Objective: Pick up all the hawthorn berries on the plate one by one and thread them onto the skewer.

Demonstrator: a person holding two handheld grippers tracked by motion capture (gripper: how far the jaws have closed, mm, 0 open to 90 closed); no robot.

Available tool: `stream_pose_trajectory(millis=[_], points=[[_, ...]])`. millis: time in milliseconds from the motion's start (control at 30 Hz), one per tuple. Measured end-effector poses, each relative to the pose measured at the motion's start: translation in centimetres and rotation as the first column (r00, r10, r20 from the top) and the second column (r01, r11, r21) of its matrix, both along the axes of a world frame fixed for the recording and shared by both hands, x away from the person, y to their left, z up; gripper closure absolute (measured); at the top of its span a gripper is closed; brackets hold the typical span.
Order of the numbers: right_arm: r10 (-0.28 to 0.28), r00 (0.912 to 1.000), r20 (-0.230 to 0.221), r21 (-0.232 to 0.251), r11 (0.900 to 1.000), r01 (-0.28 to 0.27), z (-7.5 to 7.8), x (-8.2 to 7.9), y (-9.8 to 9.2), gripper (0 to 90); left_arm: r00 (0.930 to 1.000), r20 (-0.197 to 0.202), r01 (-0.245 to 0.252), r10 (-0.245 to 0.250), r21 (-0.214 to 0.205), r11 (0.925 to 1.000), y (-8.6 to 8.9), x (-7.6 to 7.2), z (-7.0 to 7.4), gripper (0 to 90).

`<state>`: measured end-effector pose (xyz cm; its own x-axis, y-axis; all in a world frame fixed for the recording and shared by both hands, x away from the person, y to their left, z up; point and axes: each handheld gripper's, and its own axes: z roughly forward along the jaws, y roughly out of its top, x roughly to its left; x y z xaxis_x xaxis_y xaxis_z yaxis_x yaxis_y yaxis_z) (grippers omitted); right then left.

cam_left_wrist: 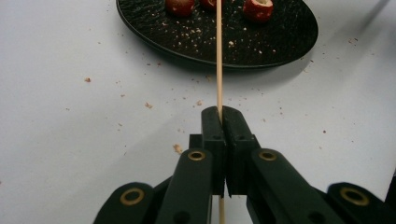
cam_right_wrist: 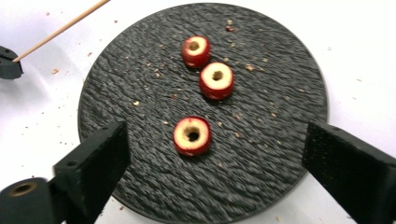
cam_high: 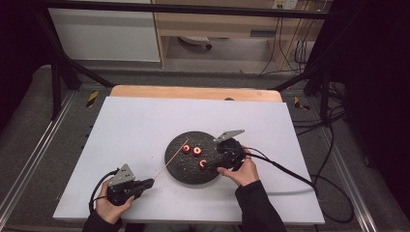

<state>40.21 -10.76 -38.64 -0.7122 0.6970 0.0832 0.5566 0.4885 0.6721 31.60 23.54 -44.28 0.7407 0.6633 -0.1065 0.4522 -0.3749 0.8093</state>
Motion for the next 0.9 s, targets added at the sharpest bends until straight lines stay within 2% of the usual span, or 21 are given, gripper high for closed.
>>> stream_pose_trajectory(millis=[133, 200, 467, 900], points=[[0.021, 0.9992, -0.034, -0.042, 0.9989, -0.022, 0.0, 0.6, 1.3, 15.3, 1.0, -0.002, -0.001, 0.001, -0.001, 1.0, 0.1, 0.0, 0.1, 88.2], [0.029, 0.9984, -0.048, -0.077, 0.9965, -0.033, -0.2, 1.0, 1.9, 18.0, 1.0, -0.004, -0.003, 0.003, -0.002, 1.0, 0.2, 0.0, 0.1, 88.2], [0.067, 0.9875, -0.143, -0.15, 0.9847, -0.088, -0.9, 2.4, 3.7, 30.2, 0.9999, -0.007, -0.013, 0.013, 0.012, 0.9998, 0.4, 0.0, 0.2, 88.2], [0.072, 0.9684, -0.239, -0.171, 0.9786, -0.115, -2.1, 3.5, 4.2, 50.2, 0.9998, -0.012, -0.012, 0.013, 0.016, 0.9998, 0.4, 0.1, 0.2, 88.2]])
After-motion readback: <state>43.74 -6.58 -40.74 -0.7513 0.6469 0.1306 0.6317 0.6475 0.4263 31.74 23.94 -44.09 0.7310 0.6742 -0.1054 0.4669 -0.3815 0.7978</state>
